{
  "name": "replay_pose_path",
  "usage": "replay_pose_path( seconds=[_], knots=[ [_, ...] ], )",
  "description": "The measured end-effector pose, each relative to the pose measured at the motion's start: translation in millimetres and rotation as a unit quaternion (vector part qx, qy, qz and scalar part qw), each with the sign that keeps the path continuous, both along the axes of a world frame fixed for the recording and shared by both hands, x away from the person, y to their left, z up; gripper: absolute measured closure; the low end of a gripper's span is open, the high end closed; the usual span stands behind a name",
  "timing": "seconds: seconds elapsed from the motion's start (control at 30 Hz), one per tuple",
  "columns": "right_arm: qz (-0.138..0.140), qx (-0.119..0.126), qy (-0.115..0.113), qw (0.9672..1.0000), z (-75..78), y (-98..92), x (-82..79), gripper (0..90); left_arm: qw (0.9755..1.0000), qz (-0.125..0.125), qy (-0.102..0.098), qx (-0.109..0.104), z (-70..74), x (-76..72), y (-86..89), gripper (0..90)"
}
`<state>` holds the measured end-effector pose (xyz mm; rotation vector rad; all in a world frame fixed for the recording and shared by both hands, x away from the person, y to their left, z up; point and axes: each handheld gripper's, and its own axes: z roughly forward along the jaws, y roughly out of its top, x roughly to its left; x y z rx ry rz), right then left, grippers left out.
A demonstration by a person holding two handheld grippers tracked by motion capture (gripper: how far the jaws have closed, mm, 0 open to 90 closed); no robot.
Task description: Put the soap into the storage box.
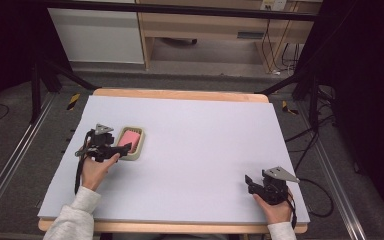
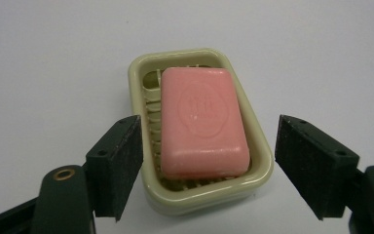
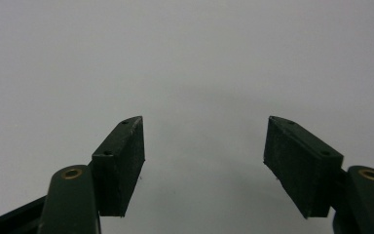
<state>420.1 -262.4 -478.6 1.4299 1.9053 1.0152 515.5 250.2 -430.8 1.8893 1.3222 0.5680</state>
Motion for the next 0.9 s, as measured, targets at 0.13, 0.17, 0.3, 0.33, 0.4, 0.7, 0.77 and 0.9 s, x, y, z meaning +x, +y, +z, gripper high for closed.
replay_pose_path(
  seconds=[0.13,0.17,0.3,0.33,0.4,0.7,0.77,0.9],
  knots=[
    [-0.002,0.005,0.004,1.0000,0.2,-1.1,-0.9,27.6,0.9998,-0.005,-0.015,-0.009,-3.7,-13.2,5.4,24.1],
    [-0.002,0.006,0.005,1.0000,0.1,-1.5,-0.8,26.8,0.9998,-0.005,-0.017,-0.008,-4.2,-16.4,6.6,24.1],
    [-0.004,0.004,0.006,1.0000,-1.4,-3.5,-0.6,24.3,0.9993,-0.009,-0.029,-0.022,-7.9,-29.1,12.8,23.6],
    [-0.004,0.006,0.007,1.0000,-1.5,-3.7,-0.9,23.9,0.9993,-0.010,-0.030,-0.020,-9.5,-31.9,14.0,23.8],
    [-0.006,0.005,0.007,0.9999,-1.9,-4.4,-0.9,23.0,0.9993,-0.012,-0.031,-0.017,-13.1,-37.3,17.1,23.7],
    [-0.009,0.001,0.006,0.9999,-2.7,-6.6,-2.2,22.0,0.9995,-0.012,-0.027,-0.005,-28.9,-58.1,28.8,23.7],
    [-0.010,0.001,0.005,0.9999,-2.6,-6.8,-2.9,22.0,0.9996,-0.012,-0.027,-0.004,-30.6,-61.3,31.3,23.7],
    [-0.012,0.001,0.004,0.9999,-2.7,-7.6,-3.7,22.1,0.9999,-0.008,-0.013,0.002,-38.5,-66.2,37.2,23.7]
  ],
)
